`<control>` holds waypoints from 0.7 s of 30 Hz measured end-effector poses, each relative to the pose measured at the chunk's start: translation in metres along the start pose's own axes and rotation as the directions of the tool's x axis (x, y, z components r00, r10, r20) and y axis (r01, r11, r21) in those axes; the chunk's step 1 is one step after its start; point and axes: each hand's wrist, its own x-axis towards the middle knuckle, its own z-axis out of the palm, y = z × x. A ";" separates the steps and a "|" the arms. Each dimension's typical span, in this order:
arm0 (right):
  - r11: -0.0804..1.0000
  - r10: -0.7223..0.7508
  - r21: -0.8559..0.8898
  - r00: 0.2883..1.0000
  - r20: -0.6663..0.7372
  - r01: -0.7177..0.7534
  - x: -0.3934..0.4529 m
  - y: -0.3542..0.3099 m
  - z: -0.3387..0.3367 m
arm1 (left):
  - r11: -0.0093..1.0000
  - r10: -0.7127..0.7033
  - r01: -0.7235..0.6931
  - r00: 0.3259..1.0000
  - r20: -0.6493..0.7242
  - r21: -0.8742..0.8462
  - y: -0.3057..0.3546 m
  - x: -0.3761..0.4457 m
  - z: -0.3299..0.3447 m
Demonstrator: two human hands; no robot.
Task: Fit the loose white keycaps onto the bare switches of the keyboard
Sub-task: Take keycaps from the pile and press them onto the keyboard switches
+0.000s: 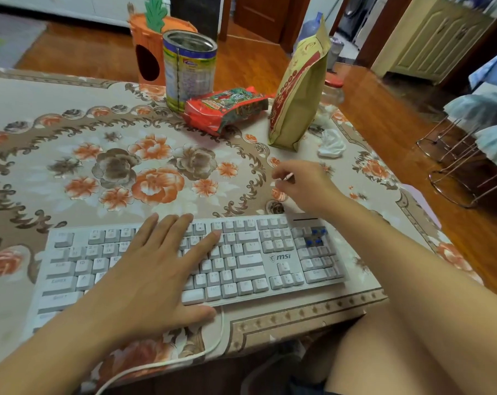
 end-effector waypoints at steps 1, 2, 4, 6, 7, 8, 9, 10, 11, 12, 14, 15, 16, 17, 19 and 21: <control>0.993 0.009 0.120 1.000 -0.022 -0.006 -0.015 -0.003 -0.007 | 1.000 -0.001 0.001 1.000 -0.002 0.003 0.000 0.000 0.000; 0.980 0.014 0.200 1.000 -0.027 -0.009 -0.031 -0.003 -0.013 | 1.000 -0.002 0.002 1.000 -0.003 0.005 0.000 0.000 0.001; 0.974 0.004 0.228 1.000 -0.012 -0.001 -0.062 0.001 -0.021 | 1.000 -0.001 0.001 1.000 -0.004 0.008 0.000 0.000 0.001; 0.985 -0.006 0.175 1.000 -0.010 0.007 -0.088 0.011 -0.024 | 1.000 -0.002 0.002 1.000 -0.001 0.011 0.000 0.000 0.001; 0.985 0.000 0.171 1.000 -0.011 0.002 -0.097 0.016 -0.024 | 1.000 -0.002 0.002 1.000 0.000 0.011 0.000 0.000 0.001; 0.982 0.016 0.191 1.000 -0.013 -0.014 -0.105 0.021 -0.023 | 1.000 -0.002 0.002 1.000 0.003 0.011 0.000 0.000 0.001; 0.978 0.032 0.207 0.999 -0.017 -0.028 -0.111 0.025 -0.022 | 1.000 -0.003 0.003 1.000 0.005 0.010 0.000 0.000 0.001; 0.976 0.043 0.213 0.999 -0.030 -0.035 -0.115 0.028 -0.022 | 1.000 -0.005 0.005 1.000 0.008 0.009 0.001 0.000 0.001; 0.978 0.046 0.206 0.998 -0.049 -0.035 -0.117 0.030 -0.021 | 1.000 -0.007 0.007 1.000 0.009 0.007 0.001 0.000 0.000; 0.977 0.047 0.212 0.997 -0.067 -0.032 -0.119 0.031 -0.021 | 1.000 -0.008 0.008 1.000 0.012 0.004 0.001 -0.001 0.000; 0.955 0.065 0.294 0.996 -0.061 -0.044 -0.119 0.030 -0.021 | 1.000 -0.008 0.008 1.000 0.019 -0.003 0.001 -0.001 0.000; 0.942 0.072 0.331 0.997 -0.042 -0.054 -0.120 0.029 -0.021 | 1.000 -0.008 0.008 1.000 0.020 -0.005 0.001 -0.001 0.000; 0.935 0.073 0.350 0.997 -0.024 -0.060 -0.120 0.028 -0.022 | 1.000 -0.008 0.008 1.000 0.020 -0.006 0.001 0.000 -0.001; 0.933 0.069 0.354 0.998 -0.011 -0.061 -0.121 0.027 -0.021 | 1.000 -0.009 0.009 1.000 0.020 -0.005 0.001 0.000 -0.001; 0.935 0.060 0.350 0.998 -0.001 -0.056 -0.122 0.026 -0.020 | 1.000 -0.009 0.009 1.000 0.023 -0.006 0.001 0.000 -0.001; 0.947 0.046 0.318 0.999 -0.020 -0.037 -0.121 0.026 -0.018 | 1.000 -0.010 0.010 1.000 0.029 -0.009 0.000 -0.001 0.000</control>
